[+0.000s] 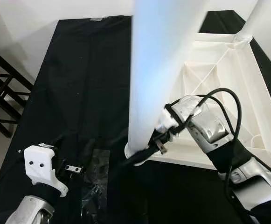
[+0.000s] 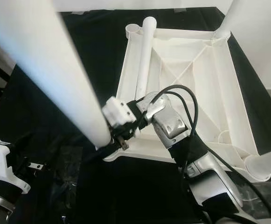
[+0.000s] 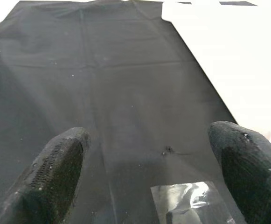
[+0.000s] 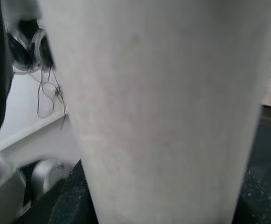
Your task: Building children table
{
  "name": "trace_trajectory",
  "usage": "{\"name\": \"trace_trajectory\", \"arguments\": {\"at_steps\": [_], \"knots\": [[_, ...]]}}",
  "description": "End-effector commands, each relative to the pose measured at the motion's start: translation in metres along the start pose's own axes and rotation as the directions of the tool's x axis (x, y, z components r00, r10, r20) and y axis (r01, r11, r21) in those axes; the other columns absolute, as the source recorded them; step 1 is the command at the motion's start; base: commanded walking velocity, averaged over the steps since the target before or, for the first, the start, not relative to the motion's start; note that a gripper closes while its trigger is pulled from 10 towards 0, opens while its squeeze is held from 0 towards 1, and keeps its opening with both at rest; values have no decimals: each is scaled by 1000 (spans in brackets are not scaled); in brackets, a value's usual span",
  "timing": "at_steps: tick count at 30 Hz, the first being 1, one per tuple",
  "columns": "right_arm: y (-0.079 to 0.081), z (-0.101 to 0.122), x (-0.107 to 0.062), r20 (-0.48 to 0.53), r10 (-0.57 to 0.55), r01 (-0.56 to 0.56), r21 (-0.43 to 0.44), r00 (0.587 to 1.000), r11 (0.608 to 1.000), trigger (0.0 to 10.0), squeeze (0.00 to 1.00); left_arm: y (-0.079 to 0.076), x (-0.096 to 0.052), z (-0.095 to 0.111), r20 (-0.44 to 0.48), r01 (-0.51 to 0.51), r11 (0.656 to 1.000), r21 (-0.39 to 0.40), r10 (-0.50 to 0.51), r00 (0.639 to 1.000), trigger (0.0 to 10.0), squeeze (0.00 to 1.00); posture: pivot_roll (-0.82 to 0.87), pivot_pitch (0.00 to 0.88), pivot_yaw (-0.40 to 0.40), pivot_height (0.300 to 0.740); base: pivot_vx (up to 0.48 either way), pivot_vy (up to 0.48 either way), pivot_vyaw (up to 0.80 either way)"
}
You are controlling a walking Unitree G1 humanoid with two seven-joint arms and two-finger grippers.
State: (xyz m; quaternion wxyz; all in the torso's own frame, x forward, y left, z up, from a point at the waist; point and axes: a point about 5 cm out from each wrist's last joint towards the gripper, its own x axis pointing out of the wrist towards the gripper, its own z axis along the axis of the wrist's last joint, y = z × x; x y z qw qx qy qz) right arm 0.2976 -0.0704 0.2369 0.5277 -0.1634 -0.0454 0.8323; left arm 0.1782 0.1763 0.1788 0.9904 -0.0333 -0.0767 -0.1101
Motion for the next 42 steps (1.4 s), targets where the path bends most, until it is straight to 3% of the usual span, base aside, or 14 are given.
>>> {"name": "trace_trajectory", "arguments": {"at_steps": [1,6,18,23,24,25,27,28,29,30,31,42], "knots": [[12,-51,-4,-39,-70,79,325,997,943,10000,0,3,-3,-6,-33,-15,1000,-10,15,999,10000,0,27,325,18,740,0,0,0],[14,-62,-4,-18,-125,120,452,992,884,10000,0,3,-3,-7,-36,-15,1000,-16,14,999,10000,0,25,316,23,740,0,0,0],[7,-74,-7,-106,-180,209,498,978,841,10000,0,3,-4,-8,-40,-13,1000,-23,12,999,10000,0,24,306,26,740,0,0,0],[6,-74,-8,-107,-209,232,563,972,793,10000,0,3,-4,-7,-40,-13,1000,-25,12,999,10000,0,24,311,28,740,0,0,0],[8,-76,-7,-126,-201,234,641,971,731,10000,0,4,-4,-7,-39,-13,1000,-26,12,999,10000,0,22,312,30,740,0,0,0],[8,-76,-7,-126,-201,234,641,971,731,10000,0,4,-4,-7,-39,-13,1000,-26,12,999,10000,0,22,312,30,740,0,0,0],[9,-85,-5,-190,-222,285,771,956,569,10000,0,4,-3,-7,-38,-12,1000,-27,11,999,10000,0,19,316,30,740,0,0,0],[9,-85,-5,-190,-222,285,771,956,569,10000,0,4,-3,-7,-38,-12,1000,-27,11,999,10000,0,19,316,30,740,0,0,0],[10,-90,-6,-218,-235,312,799,947,514,10000,0,5,-3,-7,-37,-12,1000,-28,11,999,10000,0,19,316,30,740,0,0,0],[10,-90,-6,-218,-235,312,799,947,514,10000,0,5,-3,-7,-37,-12,1000,-28,11,999,10000,0,19,316,30,740,0,0,0],[10,-93,-6,-233,-246,328,809,941,488,10000,0,5,-3,-7,-37,-12,1000,-28,11,999,10000,0,21,317,30,740,0,0,0],[13,-96,-5,-245,-229,327,818,942,474,10000,0,5,-3,-7,-35,-13,1000,-28,12,999,10000,0,21,320,29,740,0,0,0]]}}
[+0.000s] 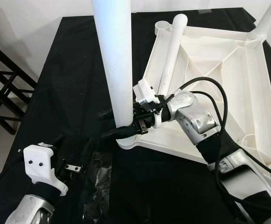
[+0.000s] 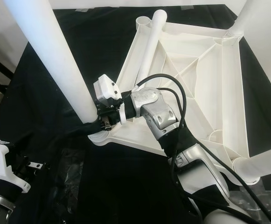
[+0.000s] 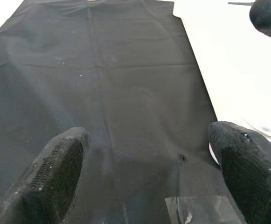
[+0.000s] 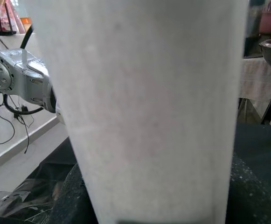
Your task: Building children table
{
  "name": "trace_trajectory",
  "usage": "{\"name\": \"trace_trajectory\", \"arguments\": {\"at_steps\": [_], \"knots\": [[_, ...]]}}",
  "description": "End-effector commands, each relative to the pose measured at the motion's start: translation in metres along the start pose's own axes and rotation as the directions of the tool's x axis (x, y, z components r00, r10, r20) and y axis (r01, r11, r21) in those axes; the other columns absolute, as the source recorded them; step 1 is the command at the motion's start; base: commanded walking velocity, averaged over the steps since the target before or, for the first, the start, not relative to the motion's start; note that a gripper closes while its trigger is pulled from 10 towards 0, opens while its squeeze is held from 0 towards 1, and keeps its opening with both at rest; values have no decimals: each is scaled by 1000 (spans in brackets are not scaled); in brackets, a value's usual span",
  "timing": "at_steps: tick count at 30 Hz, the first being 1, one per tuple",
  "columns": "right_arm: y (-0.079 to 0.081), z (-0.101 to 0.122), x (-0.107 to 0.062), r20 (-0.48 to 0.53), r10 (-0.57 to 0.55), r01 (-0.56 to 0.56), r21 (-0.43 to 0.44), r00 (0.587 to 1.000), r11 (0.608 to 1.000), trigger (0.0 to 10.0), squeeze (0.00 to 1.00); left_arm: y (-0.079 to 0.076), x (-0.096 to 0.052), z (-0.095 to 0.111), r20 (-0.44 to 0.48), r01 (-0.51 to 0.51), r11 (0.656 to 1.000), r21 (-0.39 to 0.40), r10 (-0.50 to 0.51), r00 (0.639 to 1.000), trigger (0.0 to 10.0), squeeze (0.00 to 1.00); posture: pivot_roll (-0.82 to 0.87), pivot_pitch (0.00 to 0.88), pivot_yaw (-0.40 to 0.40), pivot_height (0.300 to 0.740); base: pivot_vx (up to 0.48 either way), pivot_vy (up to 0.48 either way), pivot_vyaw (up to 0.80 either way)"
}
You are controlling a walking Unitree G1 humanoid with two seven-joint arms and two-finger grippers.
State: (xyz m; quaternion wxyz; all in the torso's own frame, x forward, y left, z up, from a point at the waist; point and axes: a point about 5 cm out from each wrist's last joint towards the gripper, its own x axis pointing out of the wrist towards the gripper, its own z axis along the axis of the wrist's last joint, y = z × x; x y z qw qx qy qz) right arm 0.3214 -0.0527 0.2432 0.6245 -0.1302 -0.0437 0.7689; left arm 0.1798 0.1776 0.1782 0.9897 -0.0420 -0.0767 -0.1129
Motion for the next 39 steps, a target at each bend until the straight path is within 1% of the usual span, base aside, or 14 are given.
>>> {"name": "trace_trajectory", "arguments": {"at_steps": [1,2,3,4,5,6,7,9,13,14,20,25,33,39], "knots": [[33,-99,-22,-269,-17,225,771,963,596,10000,0,4,-4,-6,-36,-18,1000,-11,18,999,10000,0,21,320,29,740,0,0,0],[33,-99,-22,-269,-17,225,771,963,596,10000,0,4,-4,-6,-36,-18,1000,-11,18,999,10000,0,21,320,29,740,0,0,0],[32,-95,-22,-251,-24,194,679,968,708,10000,0,4,-3,-6,-35,-18,1000,-11,18,999,10000,0,21,319,28,740,0,0,0],[32,-95,-22,-251,-24,194,679,968,708,10000,0,4,-3,-6,-35,-18,1000,-11,18,999,10000,0,21,319,28,740,0,0,0],[33,-86,-25,-213,-1,118,537,977,835,10000,0,4,-3,-6,-34,-19,1000,-12,18,999,10000,0,23,319,26,740,0,0,0],[33,-86,-25,-213,-1,118,537,977,835,10000,0,4,-3,-6,-34,-19,1000,-12,18,999,10000,0,23,319,26,740,0,0,0],[36,-75,-27,-180,42,31,386,983,922,10000,0,4,-3,-6,-34,-19,1000,-13,19,999,10000,0,24,320,28,740,0,0,0],[40,-68,-29,-167,79,-28,287,983,958,10000,0,4,-2,-6,-33,-19,1000,-13,19,999,10000,0,24,320,28,740,0,0,0],[42,-58,-33,-143,117,-83,228,983,970,10000,0,4,-2,-6,-33,-19,1000,-13,19,999,10000,0,23,319,26,740,0,0,0],[43,-38,-44,-105,172,-153,169,980,974,10000,0,4,-2,-6,-32,-19,1000,-15,19,999,10000,0,23,319,26,740,0,0,0],[42,-33,-48,-106,180,-164,142,978,976,10000,0,5,-2,-5,-31,-19,1000,-15,19,999,10000,0,23,319,26,740,0,0,0],[52,-38,-41,-296,133,-164,-84,946,983,10000,0,5,-2,-6,-30,-21,1000,-15,20,999,10000,0,24,318,27,740,0,0,0],[64,-42,-38,-376,115,-192,-174,919,966,10000,0,6,-1,-6,-30,-21,1000,-16,20,999,10000,0,25,316,28,740,0,0,0],[60,-39,-40,-301,65,-107,-126,951,986,10000,0,7,0,-6,-29,-21,1000,-18,21,999,10000,0,22,310,30,740,0,0,0]]}}
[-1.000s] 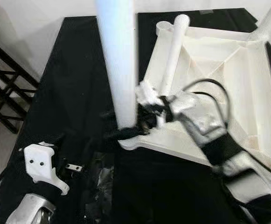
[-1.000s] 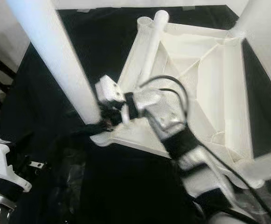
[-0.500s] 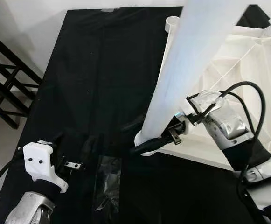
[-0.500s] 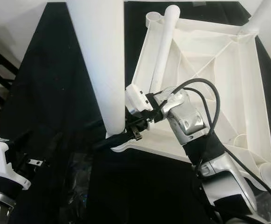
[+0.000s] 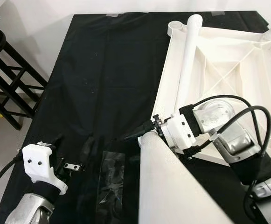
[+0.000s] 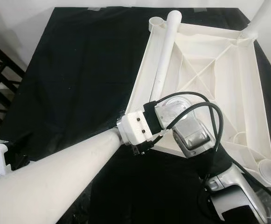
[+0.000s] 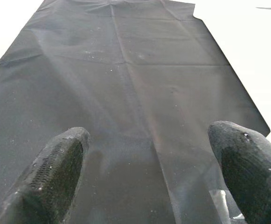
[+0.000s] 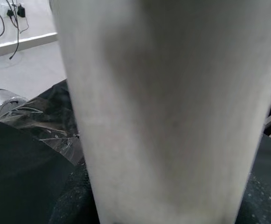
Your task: Building children table
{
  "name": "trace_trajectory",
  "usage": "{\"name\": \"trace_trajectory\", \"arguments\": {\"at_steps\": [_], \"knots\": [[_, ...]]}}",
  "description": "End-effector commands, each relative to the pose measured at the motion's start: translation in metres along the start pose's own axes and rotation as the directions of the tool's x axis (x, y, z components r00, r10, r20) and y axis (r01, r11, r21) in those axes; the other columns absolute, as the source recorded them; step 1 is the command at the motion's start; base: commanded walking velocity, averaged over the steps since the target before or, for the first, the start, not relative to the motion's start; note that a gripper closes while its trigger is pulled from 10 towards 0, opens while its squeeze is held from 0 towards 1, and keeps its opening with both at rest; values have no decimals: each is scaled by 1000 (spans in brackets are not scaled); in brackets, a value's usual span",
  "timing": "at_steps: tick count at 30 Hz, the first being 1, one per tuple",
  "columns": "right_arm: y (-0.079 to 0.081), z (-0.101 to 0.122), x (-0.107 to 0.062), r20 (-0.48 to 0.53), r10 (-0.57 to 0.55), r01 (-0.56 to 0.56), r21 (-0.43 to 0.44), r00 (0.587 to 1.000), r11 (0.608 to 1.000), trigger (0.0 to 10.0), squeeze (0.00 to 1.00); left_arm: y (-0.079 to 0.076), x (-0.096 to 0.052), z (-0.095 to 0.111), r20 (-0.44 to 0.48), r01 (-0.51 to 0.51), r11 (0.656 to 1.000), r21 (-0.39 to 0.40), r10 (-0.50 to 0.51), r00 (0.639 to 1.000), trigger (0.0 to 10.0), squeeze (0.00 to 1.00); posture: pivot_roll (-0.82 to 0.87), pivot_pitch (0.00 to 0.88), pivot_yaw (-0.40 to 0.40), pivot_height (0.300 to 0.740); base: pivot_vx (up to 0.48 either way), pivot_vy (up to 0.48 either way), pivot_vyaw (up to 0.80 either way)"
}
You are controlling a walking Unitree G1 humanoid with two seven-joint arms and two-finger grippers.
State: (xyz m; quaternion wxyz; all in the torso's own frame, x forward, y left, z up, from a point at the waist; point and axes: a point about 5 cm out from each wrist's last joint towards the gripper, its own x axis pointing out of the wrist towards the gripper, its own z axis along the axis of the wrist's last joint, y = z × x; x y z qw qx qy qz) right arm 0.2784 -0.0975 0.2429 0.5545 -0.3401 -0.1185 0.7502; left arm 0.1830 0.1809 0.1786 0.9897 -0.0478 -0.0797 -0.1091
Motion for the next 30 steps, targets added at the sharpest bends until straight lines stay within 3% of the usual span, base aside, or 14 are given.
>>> {"name": "trace_trajectory", "arguments": {"at_steps": [1,3,4,6,7,8,17,21,24,26,28,30], "knots": [[26,-37,7,-49,53,-39,255,997,966,10000,0,3,-3,-7,-36,-13,1000,-8,13,999,10000,0,22,310,30,740,0,0,0],[10,-35,3,26,-89,76,325,996,943,10000,0,3,-3,-7,-36,-13,1000,-9,13,999,10000,0,21,309,31,740,0,0,0],[10,-35,3,26,-89,76,325,996,943,10000,0,3,-3,-7,-36,-13,1000,-9,13,999,10000,0,21,309,31,740,0,0,0],[-7,-31,-2,111,-212,147,420,971,895,10000,0,3,-3,-7,-37,-12,1000,-11,12,999,10000,0,22,307,30,740,0,0,0],[-7,-31,-2,111,-212,147,420,971,895,10000,0,3,-3,-7,-37,-12,1000,-11,12,999,10000,0,22,307,30,740,0,0,0],[-14,-29,-5,173,-270,157,483,947,861,10000,0,3,-3,-7,-37,-12,1000,-12,12,999,10000,0,24,307,30,740,0,0,0],[-22,-25,-7,271,-355,138,588,895,797,10000,0,2,-5,-8,-40,-11,1000,-16,11,999,10000,0,27,303,31,740,0,0,0],[-23,-27,-5,265,-350,134,594,899,793,10000,0,2,-5,-8,-40,-10,1000,-17,10,999,10000,0,27,301,31,740,0,0,0],[-16,-34,5,197,-265,113,560,944,821,10000,0,2,-5,-8,-40,-9,1000,-18,8,999,10000,0,27,301,31,740,0,0,0],[-16,-34,5,197,-265,113,560,944,821,10000,0,2,-5,-8,-40,-9,1000,-18,8,999,10000,0,27,301,31,740,0,0,0],[-5,-45,14,80,-116,62,492,990,868,10000,0,2,-5,-7,-38,-8,1000,-18,8,999,10000,0,29,306,31,740,0,0,0],[-1,-49,17,43,-63,35,471,997,881,10000,0,2,-5,-7,-38,-8,1000,-18,8,999,10000,0,29,306,31,740,0,0,0]]}}
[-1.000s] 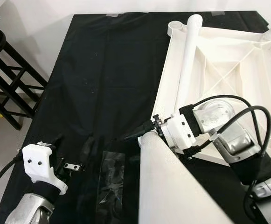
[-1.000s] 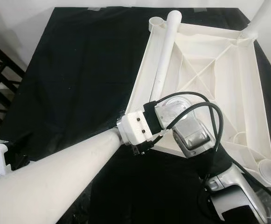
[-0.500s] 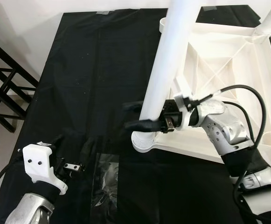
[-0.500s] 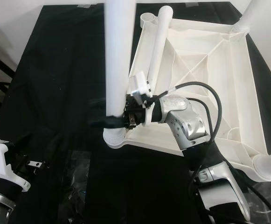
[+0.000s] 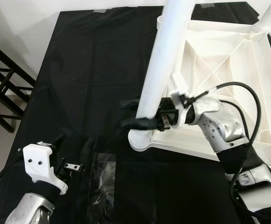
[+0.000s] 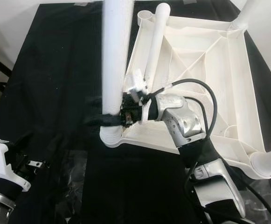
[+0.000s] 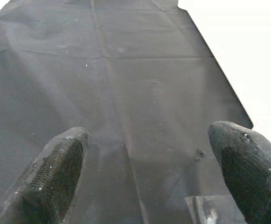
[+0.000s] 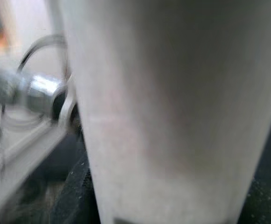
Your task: Building children table
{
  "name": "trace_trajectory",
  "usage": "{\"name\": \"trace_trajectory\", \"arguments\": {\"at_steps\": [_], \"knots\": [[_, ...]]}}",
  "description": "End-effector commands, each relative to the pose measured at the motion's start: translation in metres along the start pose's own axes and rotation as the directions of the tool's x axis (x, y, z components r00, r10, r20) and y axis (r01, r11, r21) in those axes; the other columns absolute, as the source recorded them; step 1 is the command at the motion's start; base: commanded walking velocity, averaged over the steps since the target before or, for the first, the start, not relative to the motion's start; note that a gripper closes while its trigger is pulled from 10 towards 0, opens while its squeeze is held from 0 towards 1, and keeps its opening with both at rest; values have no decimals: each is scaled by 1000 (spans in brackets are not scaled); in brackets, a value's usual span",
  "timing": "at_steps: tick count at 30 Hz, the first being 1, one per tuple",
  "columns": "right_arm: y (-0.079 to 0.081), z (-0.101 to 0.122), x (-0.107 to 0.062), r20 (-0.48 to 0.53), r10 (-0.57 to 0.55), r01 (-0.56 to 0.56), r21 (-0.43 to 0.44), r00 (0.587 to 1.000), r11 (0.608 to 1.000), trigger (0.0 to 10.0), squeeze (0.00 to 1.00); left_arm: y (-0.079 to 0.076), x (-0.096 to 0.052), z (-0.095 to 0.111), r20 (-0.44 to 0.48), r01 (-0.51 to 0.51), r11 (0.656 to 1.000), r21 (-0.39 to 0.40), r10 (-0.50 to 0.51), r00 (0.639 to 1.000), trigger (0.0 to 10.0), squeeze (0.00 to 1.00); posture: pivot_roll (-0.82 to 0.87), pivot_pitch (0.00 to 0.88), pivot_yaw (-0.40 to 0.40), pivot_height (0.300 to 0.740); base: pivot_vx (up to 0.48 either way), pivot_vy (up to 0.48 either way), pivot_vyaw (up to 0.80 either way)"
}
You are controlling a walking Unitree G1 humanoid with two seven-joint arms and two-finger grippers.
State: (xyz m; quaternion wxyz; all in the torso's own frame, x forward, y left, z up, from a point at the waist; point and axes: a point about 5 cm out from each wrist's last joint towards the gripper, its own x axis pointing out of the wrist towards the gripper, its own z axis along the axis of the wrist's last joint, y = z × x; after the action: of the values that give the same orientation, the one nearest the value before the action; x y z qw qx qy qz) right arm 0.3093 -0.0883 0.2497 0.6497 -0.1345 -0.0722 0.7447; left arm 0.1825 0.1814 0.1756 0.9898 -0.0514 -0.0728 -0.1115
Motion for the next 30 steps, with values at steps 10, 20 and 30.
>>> {"name": "trace_trajectory", "arguments": {"at_steps": [10,20,30], "knots": [[15,-48,-2,-165,226,-183,240,960,953,10000,0,1,-4,-3,-21,-12,1000,-11,12,1000,10000,0,36,321,30,740,0,0,0],[16,-45,-1,-1,301,-279,369,954,886,10000,0,1,-7,-1,-24,-11,1000,-9,11,1000,10000,0,61,332,35,740,0,0,0],[52,-53,0,-196,547,-476,313,814,822,10000,0,1,-11,1,-34,-11,1000,-7,11,999,10000,0,74,347,42,740,0,0,0]]}}
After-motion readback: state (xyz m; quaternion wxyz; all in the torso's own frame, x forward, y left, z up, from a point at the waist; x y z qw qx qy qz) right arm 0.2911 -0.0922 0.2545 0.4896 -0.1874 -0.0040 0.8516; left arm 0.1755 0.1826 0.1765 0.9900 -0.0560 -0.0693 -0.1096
